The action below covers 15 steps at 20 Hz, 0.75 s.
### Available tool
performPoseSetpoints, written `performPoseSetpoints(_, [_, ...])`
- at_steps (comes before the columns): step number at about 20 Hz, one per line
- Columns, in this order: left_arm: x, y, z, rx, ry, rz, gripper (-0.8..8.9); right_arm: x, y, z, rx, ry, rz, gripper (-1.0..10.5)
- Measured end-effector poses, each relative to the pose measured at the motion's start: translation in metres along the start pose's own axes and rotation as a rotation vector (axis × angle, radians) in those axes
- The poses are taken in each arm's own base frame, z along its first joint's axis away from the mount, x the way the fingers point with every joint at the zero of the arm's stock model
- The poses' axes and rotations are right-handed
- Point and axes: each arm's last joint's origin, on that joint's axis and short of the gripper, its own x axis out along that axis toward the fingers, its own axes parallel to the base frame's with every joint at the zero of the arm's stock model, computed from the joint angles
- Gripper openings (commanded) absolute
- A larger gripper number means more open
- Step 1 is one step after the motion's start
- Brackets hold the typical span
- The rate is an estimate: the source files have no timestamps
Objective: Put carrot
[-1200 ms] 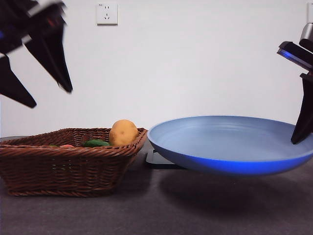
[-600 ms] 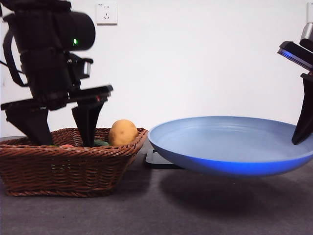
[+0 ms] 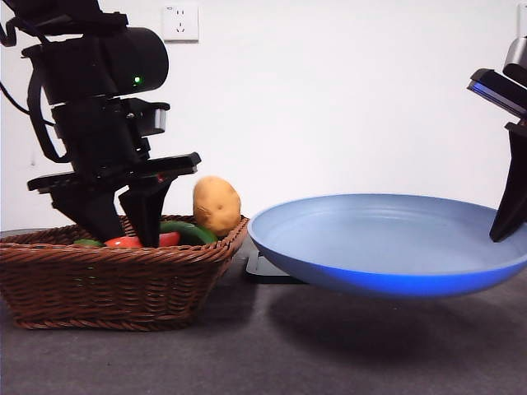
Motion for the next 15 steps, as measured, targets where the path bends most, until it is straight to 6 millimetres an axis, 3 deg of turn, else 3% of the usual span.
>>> performPoseSetpoints(5, [-0.004, -0.001, -0.001, 0.014, 0.048, -0.019, 1.22, 0.000, 0.000, 0.000, 0.000, -0.001, 0.000, 0.0])
performPoseSetpoints(9, [-0.031, -0.006, 0.006, 0.056, 0.125, -0.108, 1.22, 0.000, 0.000, 0.001, -0.002, -0.005, 0.002, 0.0])
performPoseSetpoints(12, [-0.058, -0.014, 0.018, 0.090, 0.152, -0.286, 1.22, 0.000, 0.000, 0.001, -0.003, -0.006, 0.002, 0.0])
performPoseSetpoints(15, [-0.084, -0.027, 0.037, 0.123, 0.082, -0.572, 1.22, 0.000, 0.001, 0.002, -0.008, -0.019, 0.006, 0.0])
